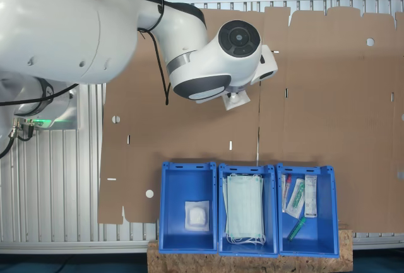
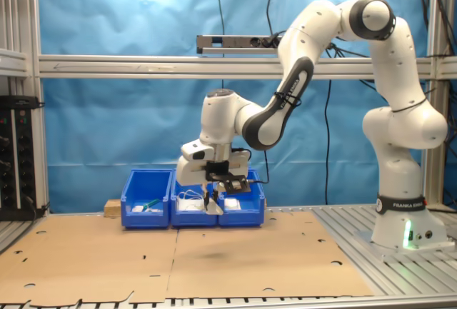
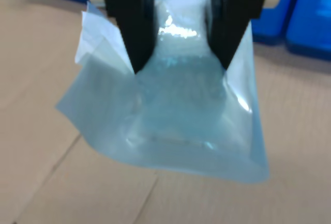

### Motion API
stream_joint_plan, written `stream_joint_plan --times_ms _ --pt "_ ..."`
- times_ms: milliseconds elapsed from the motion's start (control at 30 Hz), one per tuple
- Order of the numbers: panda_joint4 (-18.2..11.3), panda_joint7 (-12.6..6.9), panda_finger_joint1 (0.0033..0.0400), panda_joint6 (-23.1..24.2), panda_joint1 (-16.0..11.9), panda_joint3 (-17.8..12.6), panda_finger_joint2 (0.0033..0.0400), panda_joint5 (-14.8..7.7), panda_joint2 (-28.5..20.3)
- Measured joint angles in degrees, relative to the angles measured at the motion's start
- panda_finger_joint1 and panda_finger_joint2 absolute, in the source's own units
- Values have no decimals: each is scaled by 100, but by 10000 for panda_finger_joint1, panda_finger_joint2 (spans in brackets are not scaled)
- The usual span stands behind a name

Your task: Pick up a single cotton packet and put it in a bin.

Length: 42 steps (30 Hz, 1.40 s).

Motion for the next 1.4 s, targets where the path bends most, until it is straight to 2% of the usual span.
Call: stream_joint_plan --times_ms 300,367,567,833,1067,1400 --pt "-110 0 70 -370 1 -124 70 0 -793" --pt "-132 -3 70 -459 1 -253 70 0 -1017" --pt "-173 -131 70 -594 0 -632 70 -3 -1285" --pt "-278 -476 71 -717 -20 -1248 71 -174 -1413" --pt "-401 -857 71 -790 -50 -1774 71 -303 -1528" --pt "-476 -1360 71 -840 -80 -2463 71 -375 -1627"
